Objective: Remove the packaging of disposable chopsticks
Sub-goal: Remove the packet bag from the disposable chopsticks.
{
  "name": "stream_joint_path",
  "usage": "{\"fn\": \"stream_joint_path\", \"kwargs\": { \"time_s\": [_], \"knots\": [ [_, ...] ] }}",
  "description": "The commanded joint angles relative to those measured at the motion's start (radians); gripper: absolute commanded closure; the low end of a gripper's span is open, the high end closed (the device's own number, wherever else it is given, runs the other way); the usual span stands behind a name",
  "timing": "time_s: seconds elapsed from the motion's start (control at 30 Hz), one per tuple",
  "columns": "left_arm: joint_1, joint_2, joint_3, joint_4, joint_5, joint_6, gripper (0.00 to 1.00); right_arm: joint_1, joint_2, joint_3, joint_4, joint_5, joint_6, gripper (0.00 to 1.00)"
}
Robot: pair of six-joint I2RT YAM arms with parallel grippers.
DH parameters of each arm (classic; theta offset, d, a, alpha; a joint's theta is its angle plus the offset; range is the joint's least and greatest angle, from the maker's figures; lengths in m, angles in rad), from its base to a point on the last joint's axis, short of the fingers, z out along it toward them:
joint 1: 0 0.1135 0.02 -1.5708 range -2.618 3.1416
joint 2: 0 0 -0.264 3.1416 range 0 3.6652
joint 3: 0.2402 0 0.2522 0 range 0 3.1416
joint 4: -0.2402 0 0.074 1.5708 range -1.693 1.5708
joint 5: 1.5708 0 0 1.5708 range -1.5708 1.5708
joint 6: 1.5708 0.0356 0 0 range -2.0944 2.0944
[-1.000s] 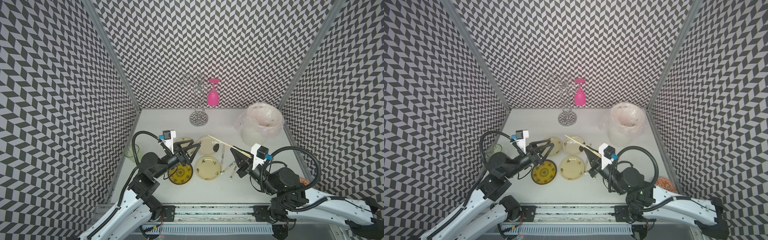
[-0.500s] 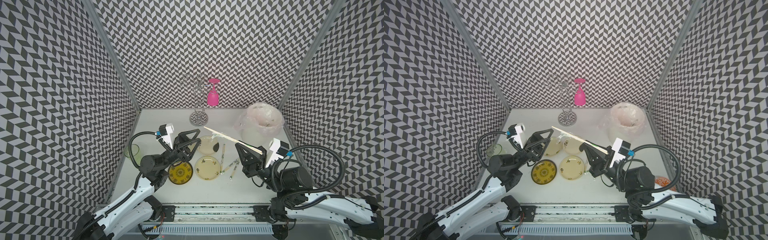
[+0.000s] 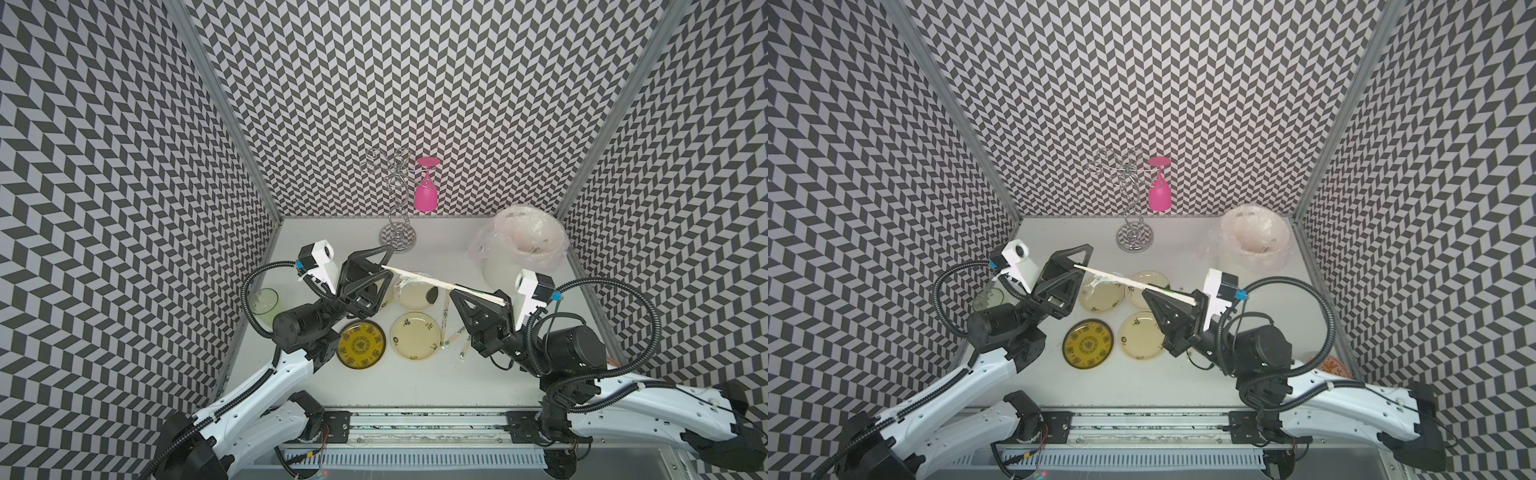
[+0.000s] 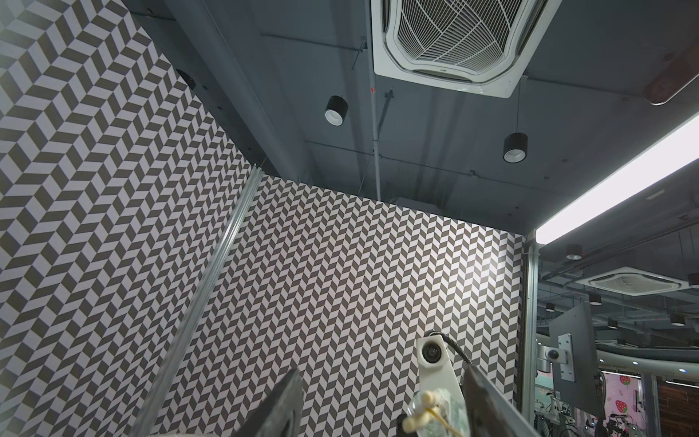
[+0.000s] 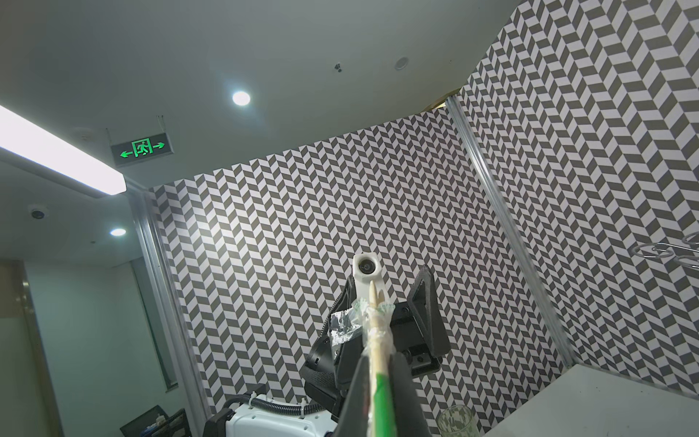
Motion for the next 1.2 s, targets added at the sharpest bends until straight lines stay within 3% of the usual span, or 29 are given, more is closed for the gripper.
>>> {"fn": "stream_joint_path", "kwargs": {
  "time_s": [0.0, 0.17, 0.53, 0.77, 0.8, 0.87, 0.9, 0.97, 1.03, 1.17],
  "knots": [
    [0.004, 0.003, 0.019, 0.058, 0.030, -0.012, 0.36, -0.003, 0.007, 0.030, 0.038, -0.015, 0.027, 1.00],
    [0.003, 0.017, 0.013, 0.072, 0.027, -0.033, 0.46, -0.006, 0.030, 0.035, 0.047, -0.034, 0.031, 1.00],
    [0.004, 0.045, 0.031, 0.117, 0.076, -0.092, 0.99, -0.012, 0.045, 0.034, 0.057, -0.039, 0.026, 1.00],
    [0.003, 0.016, -0.005, 0.157, -0.002, -0.163, 1.00, -0.018, 0.058, 0.048, 0.037, -0.031, 0.011, 1.00],
    [0.003, 0.008, -0.014, 0.155, -0.027, -0.167, 1.00, -0.019, 0.060, 0.053, 0.036, -0.037, 0.002, 0.89],
    [0.004, -0.024, -0.032, 0.135, -0.090, -0.168, 1.00, -0.019, 0.052, 0.061, 0.013, -0.030, -0.018, 0.33],
    [0.005, -0.037, -0.037, 0.121, -0.113, -0.165, 1.00, -0.019, 0.042, 0.060, 0.001, -0.020, -0.034, 0.18],
    [0.012, -0.065, -0.041, 0.092, -0.143, -0.160, 1.00, -0.020, 0.007, 0.044, -0.015, 0.004, -0.072, 0.10],
    [0.021, -0.081, -0.044, 0.086, -0.148, -0.165, 1.00, -0.025, -0.029, 0.033, -0.043, 0.015, -0.112, 0.10],
    [0.030, -0.094, -0.034, 0.083, -0.120, -0.185, 1.00, -0.050, -0.101, 0.026, -0.088, 0.003, -0.162, 0.21]
  ]
}}
